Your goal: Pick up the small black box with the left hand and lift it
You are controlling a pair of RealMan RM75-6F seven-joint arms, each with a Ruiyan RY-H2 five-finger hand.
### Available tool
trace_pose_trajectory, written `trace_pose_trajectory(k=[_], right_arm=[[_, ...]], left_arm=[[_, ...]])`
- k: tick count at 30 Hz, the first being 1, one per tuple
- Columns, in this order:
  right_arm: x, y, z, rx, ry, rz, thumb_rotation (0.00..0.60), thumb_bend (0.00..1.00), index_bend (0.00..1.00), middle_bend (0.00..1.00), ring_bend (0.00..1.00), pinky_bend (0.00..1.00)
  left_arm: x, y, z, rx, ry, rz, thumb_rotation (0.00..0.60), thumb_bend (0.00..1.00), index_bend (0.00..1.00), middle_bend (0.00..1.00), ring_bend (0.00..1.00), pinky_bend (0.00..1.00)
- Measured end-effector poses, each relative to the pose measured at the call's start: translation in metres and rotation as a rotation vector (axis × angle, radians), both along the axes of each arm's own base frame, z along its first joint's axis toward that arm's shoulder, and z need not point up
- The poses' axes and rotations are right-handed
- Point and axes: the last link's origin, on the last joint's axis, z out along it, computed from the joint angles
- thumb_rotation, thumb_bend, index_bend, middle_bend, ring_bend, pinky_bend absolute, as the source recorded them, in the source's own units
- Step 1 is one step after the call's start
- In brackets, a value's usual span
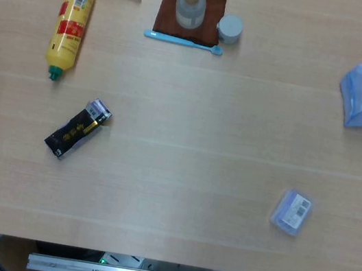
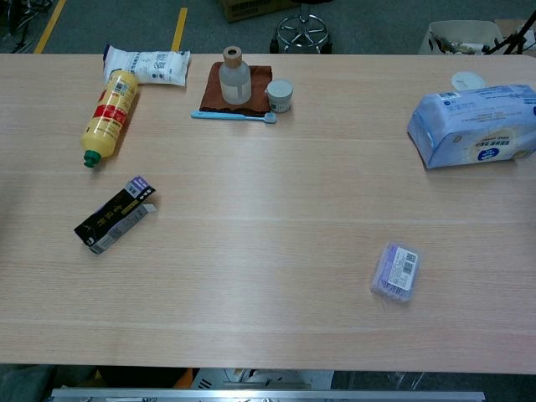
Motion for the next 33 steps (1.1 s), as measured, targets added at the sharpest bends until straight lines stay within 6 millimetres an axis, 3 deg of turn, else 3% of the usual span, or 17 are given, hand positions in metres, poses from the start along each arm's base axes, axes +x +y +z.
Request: trace_pose_trajectory(k=[2, 6, 10, 21, 25, 33], right_arm=[[-0.001, 0.0, -0.001, 0.003, -0.006, -0.004, 0.6, 0.41, 0.41, 0.29, 0.24, 0.36], [-0.002, 0.0, -0.003, 0.013, -0.009, -0.013, 0.6, 0.42, 0.41, 0.29, 0.24, 0.36], [-0.003, -0.001, -0.004, 0.013, -0.022, -0.018, 0.6, 0.42, 0.41, 0.29, 0.24, 0.36], [0.003, -0.009, 0.004, -0.007, -0.054, 0.019, 0.6, 0.42, 0.41, 0.29, 0.24, 0.36], [0.014, -0.021, 0.012, -0.034, -0.041, 0.082, 0.6, 0.42, 0.41, 0.29, 0.24, 0.36], [0.038, -0.046, 0.028, -0.081, -0.009, 0.194, 0.6, 0.42, 0.41, 0.29, 0.24, 0.36]], left_arm=[[0.0, 0.0, 0.0, 0.001, 0.018, 0.007, 0.598, 0.0, 0.0, 0.0, 0.0, 0.01], [-0.003, 0.001, -0.001, 0.017, 0.068, 0.026, 0.6, 0.0, 0.02, 0.02, 0.0, 0.18], [-0.006, 0.001, -0.005, 0.014, 0.107, 0.072, 0.6, 0.0, 0.03, 0.08, 0.04, 0.23], [0.005, 0.003, -0.02, -0.036, 0.044, 0.087, 0.6, 0.0, 0.03, 0.06, 0.04, 0.2], [0.018, 0.003, -0.028, -0.105, -0.034, 0.096, 0.6, 0.0, 0.03, 0.0, 0.01, 0.13], [0.033, 0.008, -0.046, -0.166, -0.034, 0.043, 0.6, 0.0, 0.07, 0.0, 0.0, 0.06]])
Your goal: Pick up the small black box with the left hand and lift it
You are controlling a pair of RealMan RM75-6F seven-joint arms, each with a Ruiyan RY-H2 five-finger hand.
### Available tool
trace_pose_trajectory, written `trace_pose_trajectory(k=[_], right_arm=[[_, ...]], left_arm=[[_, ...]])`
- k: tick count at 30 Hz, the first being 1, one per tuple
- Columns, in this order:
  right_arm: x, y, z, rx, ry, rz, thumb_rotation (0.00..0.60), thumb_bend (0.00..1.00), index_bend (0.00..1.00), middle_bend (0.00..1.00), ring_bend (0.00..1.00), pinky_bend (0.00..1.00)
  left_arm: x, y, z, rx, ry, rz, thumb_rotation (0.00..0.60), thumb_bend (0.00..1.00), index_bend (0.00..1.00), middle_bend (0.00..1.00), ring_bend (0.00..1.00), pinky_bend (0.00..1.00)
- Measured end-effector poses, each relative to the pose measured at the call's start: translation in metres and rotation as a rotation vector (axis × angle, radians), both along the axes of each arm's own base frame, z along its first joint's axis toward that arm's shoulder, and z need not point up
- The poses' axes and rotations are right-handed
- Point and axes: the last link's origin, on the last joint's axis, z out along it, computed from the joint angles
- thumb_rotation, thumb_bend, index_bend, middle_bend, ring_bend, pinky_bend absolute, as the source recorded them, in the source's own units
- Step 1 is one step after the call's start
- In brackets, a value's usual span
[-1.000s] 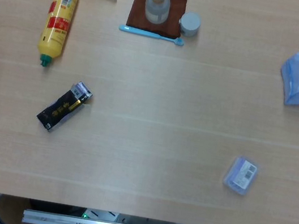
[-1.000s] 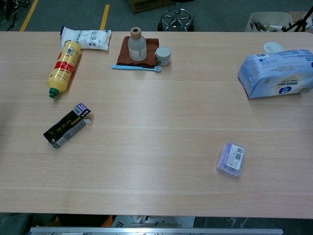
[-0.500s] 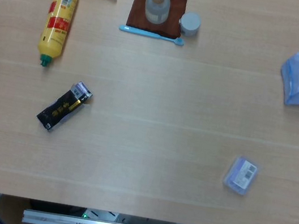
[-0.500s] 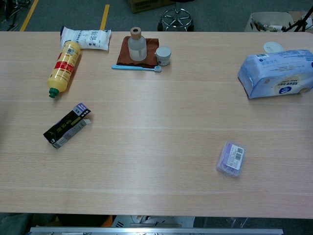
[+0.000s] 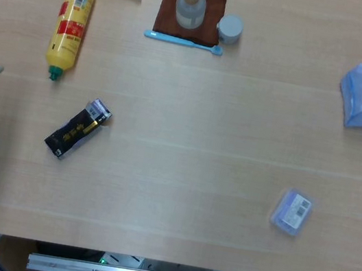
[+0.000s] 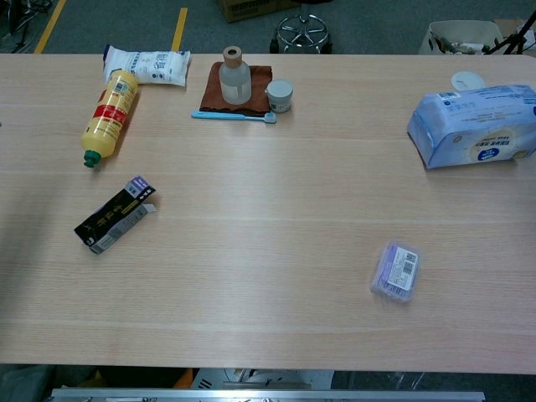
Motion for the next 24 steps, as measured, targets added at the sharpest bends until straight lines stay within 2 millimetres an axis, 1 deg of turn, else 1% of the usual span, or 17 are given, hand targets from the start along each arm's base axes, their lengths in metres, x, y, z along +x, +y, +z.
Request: trace_pose_trajectory(k=[4, 7, 9, 14, 24], right_arm=[[0.009, -0.011, 0.01, -0.034, 0.002, 0.036, 0.6, 0.42, 0.41, 0.29, 0.24, 0.36], [0.011, -0.017, 0.017, -0.061, 0.0, 0.045, 0.6, 0.42, 0.41, 0.29, 0.24, 0.36], [0.01, -0.018, 0.019, -0.069, 0.001, 0.043, 0.6, 0.42, 0.41, 0.29, 0.24, 0.36], [0.007, -0.019, 0.019, -0.068, 0.029, 0.033, 0.6, 0.42, 0.41, 0.29, 0.24, 0.36], [-0.004, -0.016, 0.014, -0.056, 0.037, -0.006, 0.6, 0.42, 0.41, 0.29, 0.24, 0.36]], left_arm=[[0.001, 0.004, -0.011, -0.004, -0.008, -0.012, 0.6, 0.0, 0.06, 0.0, 0.0, 0.05], [-0.001, 0.008, -0.021, -0.015, -0.007, -0.015, 0.6, 0.0, 0.01, 0.0, 0.0, 0.05], [-0.002, 0.011, -0.027, -0.03, 0.005, -0.018, 0.6, 0.0, 0.0, 0.0, 0.0, 0.05], [0.0, 0.016, -0.046, -0.082, 0.013, -0.026, 0.6, 0.0, 0.0, 0.0, 0.0, 0.05], [0.014, 0.027, -0.068, -0.142, -0.011, -0.067, 0.6, 0.0, 0.0, 0.0, 0.0, 0.05]])
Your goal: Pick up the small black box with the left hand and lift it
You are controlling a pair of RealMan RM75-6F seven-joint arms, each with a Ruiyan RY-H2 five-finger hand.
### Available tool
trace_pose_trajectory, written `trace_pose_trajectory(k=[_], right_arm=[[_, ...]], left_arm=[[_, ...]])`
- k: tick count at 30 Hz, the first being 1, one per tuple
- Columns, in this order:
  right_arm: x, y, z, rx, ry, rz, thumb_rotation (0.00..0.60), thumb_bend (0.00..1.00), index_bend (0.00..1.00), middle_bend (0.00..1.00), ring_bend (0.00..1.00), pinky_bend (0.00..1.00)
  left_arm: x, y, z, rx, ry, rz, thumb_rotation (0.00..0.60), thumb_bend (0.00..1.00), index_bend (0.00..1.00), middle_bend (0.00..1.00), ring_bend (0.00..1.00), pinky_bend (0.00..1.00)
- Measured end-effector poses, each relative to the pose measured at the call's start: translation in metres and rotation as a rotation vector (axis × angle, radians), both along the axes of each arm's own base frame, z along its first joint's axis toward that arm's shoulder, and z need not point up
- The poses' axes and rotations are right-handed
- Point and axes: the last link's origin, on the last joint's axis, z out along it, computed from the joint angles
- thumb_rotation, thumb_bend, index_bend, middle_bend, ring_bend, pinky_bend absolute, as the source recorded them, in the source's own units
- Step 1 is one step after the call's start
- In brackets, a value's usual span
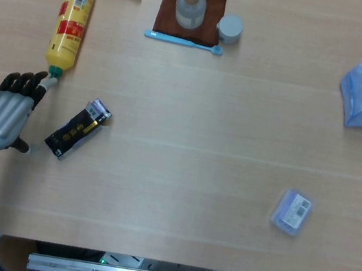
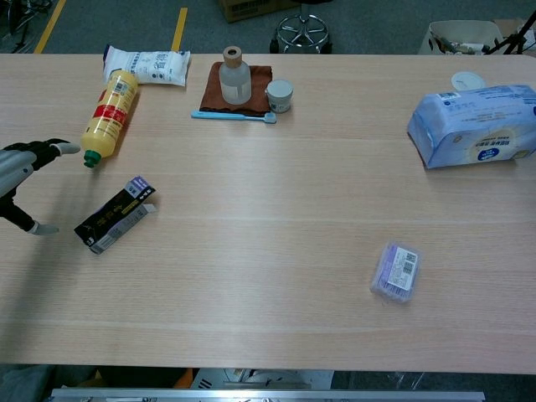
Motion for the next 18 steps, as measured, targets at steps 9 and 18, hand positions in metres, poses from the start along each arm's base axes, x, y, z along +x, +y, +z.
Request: trace_pose_trajectory(k=[9, 18], right_arm=[[-0.007, 0.003, -0.004, 0.009, -0.004, -0.022, 0.6, 0.42, 0.41, 0.29, 0.24, 0.36], [-0.011, 0.008, -0.003, 0.002, -0.015, -0.037, 0.6, 0.42, 0.41, 0.29, 0.24, 0.36]], left_arm=[[0.009, 0.012, -0.015, -0.032, -0.002, -0.022, 0.6, 0.0, 0.0, 0.0, 0.0, 0.05], [0.006, 0.011, -0.032, -0.08, -0.004, -0.007, 0.6, 0.0, 0.0, 0.0, 0.0, 0.05]])
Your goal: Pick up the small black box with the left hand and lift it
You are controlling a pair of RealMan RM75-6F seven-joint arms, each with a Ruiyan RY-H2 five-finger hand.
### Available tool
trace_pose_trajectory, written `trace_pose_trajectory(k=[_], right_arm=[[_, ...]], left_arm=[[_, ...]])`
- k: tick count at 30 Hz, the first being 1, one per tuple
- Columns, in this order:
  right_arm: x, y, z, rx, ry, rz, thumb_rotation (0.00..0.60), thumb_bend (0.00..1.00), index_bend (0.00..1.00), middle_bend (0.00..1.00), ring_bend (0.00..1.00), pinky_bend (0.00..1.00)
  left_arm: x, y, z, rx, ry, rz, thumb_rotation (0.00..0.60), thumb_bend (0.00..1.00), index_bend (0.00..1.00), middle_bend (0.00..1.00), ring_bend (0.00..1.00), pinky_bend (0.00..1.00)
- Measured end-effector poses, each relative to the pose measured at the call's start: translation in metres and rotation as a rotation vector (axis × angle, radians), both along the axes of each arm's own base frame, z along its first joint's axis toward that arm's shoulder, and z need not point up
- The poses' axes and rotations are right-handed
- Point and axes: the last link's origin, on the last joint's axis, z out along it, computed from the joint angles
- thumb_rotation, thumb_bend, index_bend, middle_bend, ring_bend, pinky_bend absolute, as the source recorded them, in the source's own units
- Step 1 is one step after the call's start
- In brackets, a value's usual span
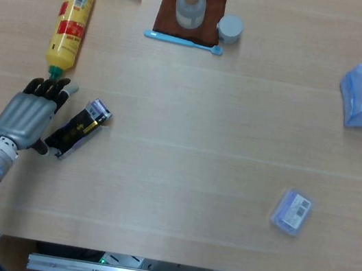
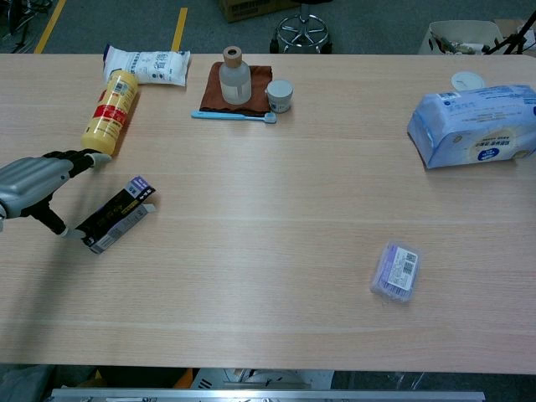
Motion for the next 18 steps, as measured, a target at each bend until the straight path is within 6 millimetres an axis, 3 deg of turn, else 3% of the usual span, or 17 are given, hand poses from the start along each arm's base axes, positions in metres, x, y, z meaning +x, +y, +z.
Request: trace_pose_trajectory(k=[18], right_arm=[[-0.007, 0.003, -0.003, 0.01, -0.007, -0.025, 0.6, 0.42, 0.41, 0.29, 0.24, 0.36]], left_arm=[[-0.002, 0.002, -0.02, -0.051, -0.018, 0.002, 0.6, 0.0, 0.0, 0.0, 0.0, 0.05]])
